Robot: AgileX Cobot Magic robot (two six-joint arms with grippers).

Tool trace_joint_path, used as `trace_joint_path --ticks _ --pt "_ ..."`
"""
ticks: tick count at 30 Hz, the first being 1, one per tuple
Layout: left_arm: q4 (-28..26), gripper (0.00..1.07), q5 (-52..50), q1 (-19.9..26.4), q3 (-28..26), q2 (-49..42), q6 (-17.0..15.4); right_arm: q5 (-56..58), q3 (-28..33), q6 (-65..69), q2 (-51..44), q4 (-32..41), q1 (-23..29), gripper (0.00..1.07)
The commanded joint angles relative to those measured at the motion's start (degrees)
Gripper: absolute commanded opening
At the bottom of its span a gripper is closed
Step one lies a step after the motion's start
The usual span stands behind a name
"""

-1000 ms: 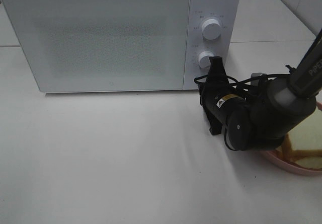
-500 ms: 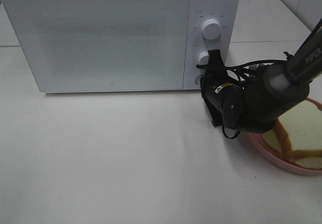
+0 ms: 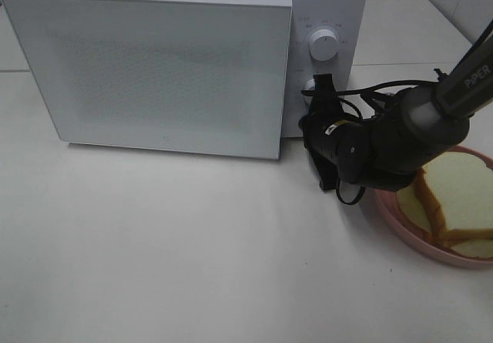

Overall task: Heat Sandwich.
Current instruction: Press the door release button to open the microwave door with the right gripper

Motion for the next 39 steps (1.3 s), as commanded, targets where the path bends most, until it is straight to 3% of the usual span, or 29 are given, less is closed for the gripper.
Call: trace_joint_path --ticks 1,4,19,39 --pt "-0.06 0.67 -0.74 -0.23 0.17 -1.32 -0.17 -16.67 -3.09 0.11 0.63 -0.63 -1.83 0.0" --pt "-0.06 0.67 -0.74 -0.23 0.17 -1.32 -0.17 -22.98 -3.09 3.32 2.18 -1.55 -1.83 0.0" --pt "-0.06 0.67 -0.74 -0.23 0.17 -1.32 -0.17 -23.38 -3.09 4.41 2.58 -2.01 -1.83 0.0" --pt "-0.06 0.67 -0.74 -0.23 0.17 -1.32 -0.17 -13.01 -2.98 3.38 0.63 -4.07 -1.83 0.0"
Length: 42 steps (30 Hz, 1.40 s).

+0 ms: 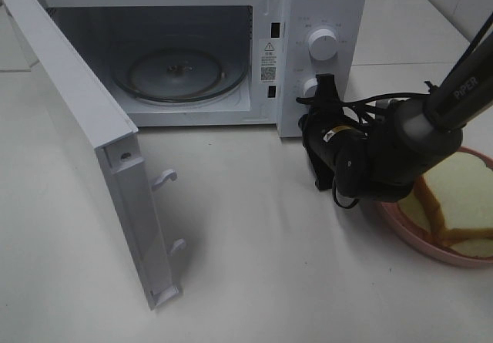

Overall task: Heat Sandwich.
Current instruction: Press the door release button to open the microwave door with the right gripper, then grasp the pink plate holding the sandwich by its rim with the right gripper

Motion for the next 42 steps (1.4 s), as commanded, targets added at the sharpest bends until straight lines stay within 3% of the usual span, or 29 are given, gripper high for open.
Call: trace_joint_path --ticks 1,17,26,30,39,42 --pt "-0.06 0.67 -0.74 -0.23 0.17 -1.32 -0.17 -5.79 -3.95 -2.41 -1.38 -2.06 -2.64 0.0" --pt "-0.06 0.67 -0.74 -0.23 0.17 -1.32 -0.17 13.01 -1.78 -18.85 -10.37 -1.49 -2.46 0.0" --pt "-0.06 0.67 -0.74 -0.23 0.17 -1.32 -0.17 20.45 2.81 -24.01 -15.41 -7.1 -2.46 0.0" --pt "-0.06 0.67 -0.74 -0.23 0.17 -1.32 -0.17 32.37 4.24 -29.74 -21.43 -16.21 -2.46 0.0" --pt "-0.06 0.67 -0.74 -0.23 0.17 -1.32 -0.17 43.54 4.58 -32.95 -27.33 -28.53 -2.46 0.0" --pt "-0.06 0.67 -0.74 -0.23 0.17 -1.32 -0.17 49.33 4.58 -34.15 -30.19 -37.53 -2.46 0.0"
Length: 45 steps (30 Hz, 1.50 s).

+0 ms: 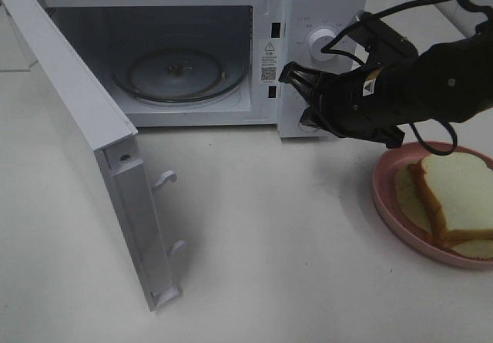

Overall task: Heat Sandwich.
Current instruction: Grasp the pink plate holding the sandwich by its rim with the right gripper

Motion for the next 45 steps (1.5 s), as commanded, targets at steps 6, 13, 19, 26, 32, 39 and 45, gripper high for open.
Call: trace_joint_path --ticks 6,13,19,26,32,39,45 --pt "-0.06 0.67 -0.74 -0.23 0.17 -1.32 -0.17 14.67 0.0 -1.38 -6.25 -9.8 -0.11 0.02" --pt "-0.06 0.67 -0.74 -0.23 0.17 -1.32 -0.17 30.14 -1.03 -9.91 -13.98 -8.94 -0.11 0.14" --pt "-0.06 0.67 -0.74 -0.23 0.17 -1.32 -0.17 42.34 -5.21 -15.64 -16.9 -8.82 -0.11 0.37" --pt "-0.06 0.67 -0.74 -0.23 0.17 -1.32 -0.17 57.12 -14.73 -26.64 -16.84 -2.52 -0.11 0.72" --pt "-0.06 0.67 -0.74 -0.23 0.17 -1.32 -0.17 59.93 -19.54 -25.27 -16.16 -0.97 -0.34 0.72" --pt "-0.06 0.67 -0.74 -0.23 0.17 -1.32 -0.17 67.44 -22.69 -23.66 -11.92 -2.06 -0.34 0.71" --pt "-0.06 0.67 -0.74 -0.23 0.17 -1.32 -0.17 69.21 -24.81 -21.31 -5.61 -0.97 -2.52 0.68"
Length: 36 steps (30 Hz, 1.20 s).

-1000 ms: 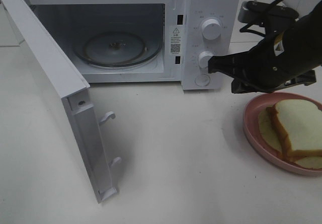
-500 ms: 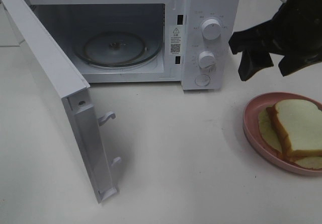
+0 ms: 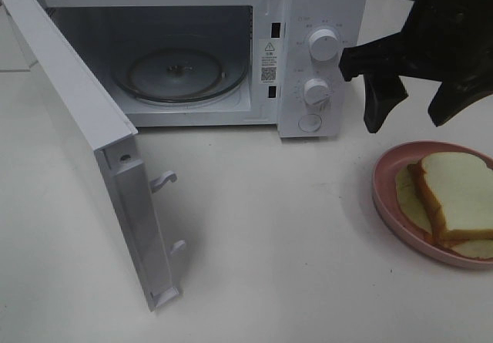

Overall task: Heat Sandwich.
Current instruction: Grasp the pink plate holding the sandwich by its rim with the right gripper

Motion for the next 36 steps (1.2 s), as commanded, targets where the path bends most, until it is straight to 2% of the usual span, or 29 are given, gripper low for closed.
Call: trace_joint_path --ticks 1,4,18,26,36 --pt "-0.06 0.67 -0.74 -0.23 0.17 -1.32 -0.17 0.23 -0.57 1.55 2.81 0.34 -2.64 0.67" --pt "-0.06 0.67 -0.74 -0.23 0.17 -1.32 -0.17 -1.78 -0.57 1.89 5.1 0.11 -4.13 0.67" --pt "-0.06 0.67 -0.74 -0.23 0.17 -1.32 -0.17 -9.85 0.52 4.24 14.84 -0.11 -4.13 0.65" --pt "-0.06 0.67 -0.74 -0.23 0.17 -1.32 -0.17 -15.18 4.18 4.7 17.13 -0.34 -5.5 0.62" --pt "-0.06 0.67 -0.74 -0.23 0.17 -1.32 -0.17 -16.27 4.35 4.7 20.05 -0.34 -5.5 0.62"
